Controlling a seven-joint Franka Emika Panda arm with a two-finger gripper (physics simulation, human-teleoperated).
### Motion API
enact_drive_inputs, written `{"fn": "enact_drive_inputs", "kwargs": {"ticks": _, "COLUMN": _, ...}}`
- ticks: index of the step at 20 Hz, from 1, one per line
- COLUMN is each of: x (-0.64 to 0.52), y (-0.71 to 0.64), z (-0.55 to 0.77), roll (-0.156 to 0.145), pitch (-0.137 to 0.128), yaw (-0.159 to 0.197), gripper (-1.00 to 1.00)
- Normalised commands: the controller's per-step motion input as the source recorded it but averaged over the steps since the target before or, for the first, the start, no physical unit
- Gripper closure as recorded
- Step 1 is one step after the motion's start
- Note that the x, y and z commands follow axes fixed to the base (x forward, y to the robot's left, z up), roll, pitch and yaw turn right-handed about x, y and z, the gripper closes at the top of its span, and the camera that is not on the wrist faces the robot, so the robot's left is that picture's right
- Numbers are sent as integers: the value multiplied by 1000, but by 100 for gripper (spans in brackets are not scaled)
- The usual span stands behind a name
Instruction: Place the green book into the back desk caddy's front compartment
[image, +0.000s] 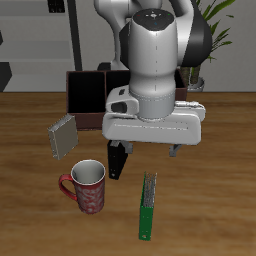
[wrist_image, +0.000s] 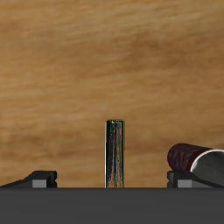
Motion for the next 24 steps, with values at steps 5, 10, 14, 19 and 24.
{"fn": "enact_drive_inputs", "kwargs": {"ticks": 5, "x": 114, "y": 75, "z": -229, "roll": -3, "pitch": 24, "yaw": 21, "gripper": -100}}
{"fn": "enact_drive_inputs", "kwargs": {"ticks": 10, "x": 46, "y": -66, "z": -187, "roll": -16, "pitch": 7, "yaw": 5, "gripper": -100}}
{"fn": "enact_drive_inputs", "kwargs": {"ticks": 14, "x": 105, "y": -113, "z": -269, "roll": -21, "pitch": 31, "yaw": 6, "gripper": -100}}
{"fn": "enact_drive_inputs", "kwargs": {"ticks": 19, "x": 63, "y": -132, "z": -170, "roll": -15, "pitch": 18, "yaw": -3, "gripper": -100}}
{"fn": "enact_drive_inputs", "kwargs": {"ticks": 24, "x": 16, "y": -35, "z": -163, "roll": -1, "pitch": 26, "yaw": 4, "gripper": -100}}
